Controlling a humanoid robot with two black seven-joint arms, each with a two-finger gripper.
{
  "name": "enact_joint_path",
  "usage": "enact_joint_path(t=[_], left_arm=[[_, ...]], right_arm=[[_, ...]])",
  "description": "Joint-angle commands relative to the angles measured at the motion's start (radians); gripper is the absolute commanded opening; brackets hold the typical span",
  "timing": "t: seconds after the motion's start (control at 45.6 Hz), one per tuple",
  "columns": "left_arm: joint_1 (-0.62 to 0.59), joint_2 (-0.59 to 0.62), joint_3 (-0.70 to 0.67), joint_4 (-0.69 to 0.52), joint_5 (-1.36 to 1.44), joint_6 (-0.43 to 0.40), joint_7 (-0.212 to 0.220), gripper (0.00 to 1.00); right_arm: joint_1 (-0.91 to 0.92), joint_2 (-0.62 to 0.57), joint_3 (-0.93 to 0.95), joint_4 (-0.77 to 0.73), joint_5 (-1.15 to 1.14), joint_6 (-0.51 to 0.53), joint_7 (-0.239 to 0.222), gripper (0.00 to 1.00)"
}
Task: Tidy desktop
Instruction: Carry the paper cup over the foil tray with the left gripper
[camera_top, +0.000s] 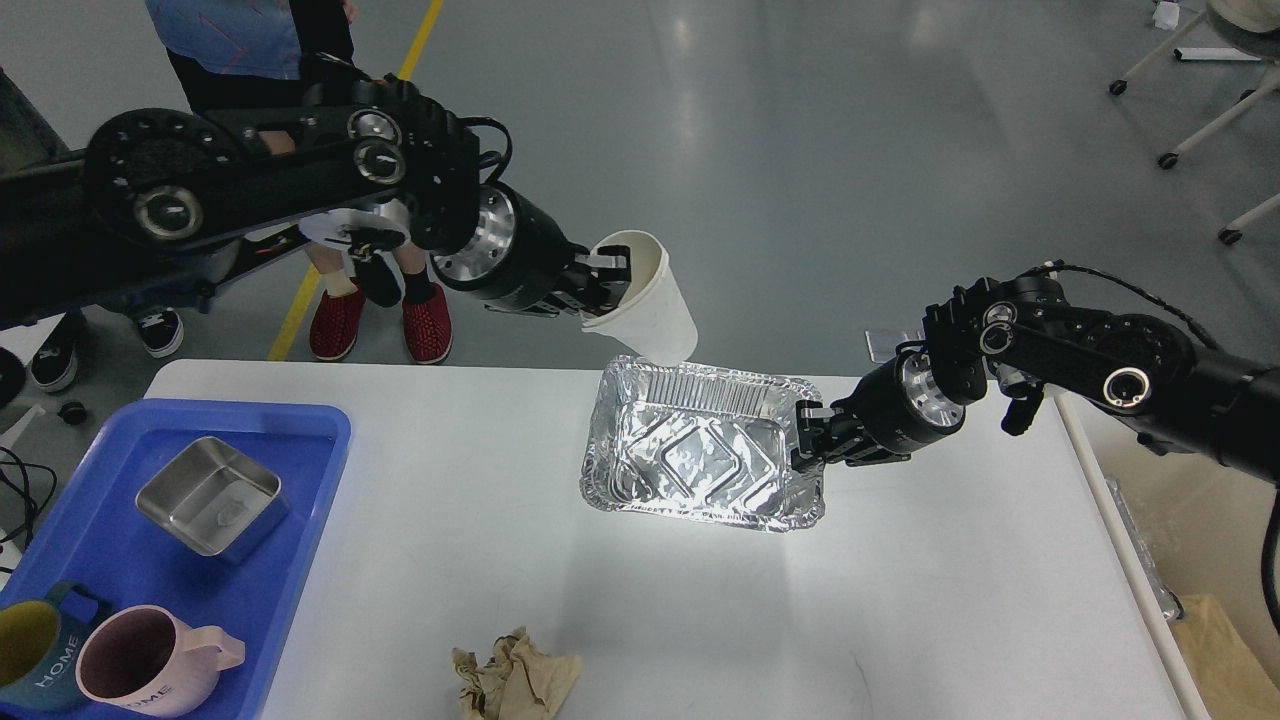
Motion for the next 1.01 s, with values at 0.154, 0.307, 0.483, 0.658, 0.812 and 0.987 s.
enact_joint_path(t=[0.154, 0.307, 0.483, 0.658, 0.812, 0.987], left_arm=[[0.048, -0.248, 0.007, 0.147, 0.001, 0.005, 0.005, 0.00], [0.056, -0.293, 0.010, 0.182, 0.001, 0.011, 0.005, 0.00], [0.064, -0.296, 0.011, 0.188, 0.001, 0.012, 0.015, 0.00], [0.083, -0.297, 0.011, 0.190, 0.001, 0.023, 0.015, 0.03], [0.085, -0.296, 0.011, 0.190, 0.001, 0.028, 0.015, 0.13], [0.085, -0.288, 0.011, 0.190, 0.001, 0.035, 0.009, 0.33]], right_arm=[[-0.003, 0.004, 0.000, -0.001, -0.004, -0.004, 0.000, 0.00], [-0.004, 0.002, 0.000, 0.001, -0.004, -0.005, 0.000, 0.00], [-0.009, 0.004, 0.000, 0.001, -0.004, -0.007, 0.000, 0.00], [-0.009, 0.013, 0.000, -0.001, -0.004, -0.008, 0.000, 0.00], [-0.009, 0.015, 0.000, 0.001, -0.005, -0.013, 0.000, 0.00], [-0.011, 0.013, 0.000, 0.001, -0.004, -0.014, 0.000, 0.00]])
